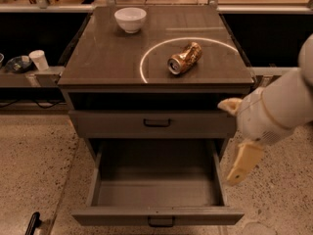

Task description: Close middle drawer

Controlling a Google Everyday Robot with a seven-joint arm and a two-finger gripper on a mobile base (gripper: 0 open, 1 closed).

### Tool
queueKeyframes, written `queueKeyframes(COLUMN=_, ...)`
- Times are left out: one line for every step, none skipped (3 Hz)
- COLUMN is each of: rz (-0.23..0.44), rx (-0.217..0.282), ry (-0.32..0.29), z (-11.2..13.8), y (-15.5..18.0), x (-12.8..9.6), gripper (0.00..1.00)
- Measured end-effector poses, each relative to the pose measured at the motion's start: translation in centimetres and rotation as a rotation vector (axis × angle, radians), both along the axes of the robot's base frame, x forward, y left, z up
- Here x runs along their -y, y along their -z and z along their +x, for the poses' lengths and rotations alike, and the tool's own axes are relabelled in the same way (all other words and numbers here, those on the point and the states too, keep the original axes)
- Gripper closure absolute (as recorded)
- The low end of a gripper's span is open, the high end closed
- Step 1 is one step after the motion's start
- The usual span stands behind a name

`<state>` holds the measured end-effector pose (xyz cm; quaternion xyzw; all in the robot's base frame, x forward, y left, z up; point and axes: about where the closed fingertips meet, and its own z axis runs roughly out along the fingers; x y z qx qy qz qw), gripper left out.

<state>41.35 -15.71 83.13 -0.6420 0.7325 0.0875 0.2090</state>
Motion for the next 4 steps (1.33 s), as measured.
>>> queueKeyframes(rz=0.030, rx=-0.048, ry=-0.012, z=-1.4, y=9.3, x=-1.8, gripper=0.00)
queueKeyframes(rz=0.034, rx=-0.056, ry=0.000, z=-2.0, y=11.6, x=-2.0, gripper=0.00)
queueKeyframes(rz=0.076, rx=-0.112, ry=-0.002, z=-1.4, y=12.6, x=-1.6, gripper=0.00)
queueKeyframes(rz=0.188, rx=-0.137, ry=-0.002, z=-2.5, y=17.1, x=-1.2, gripper=0.00)
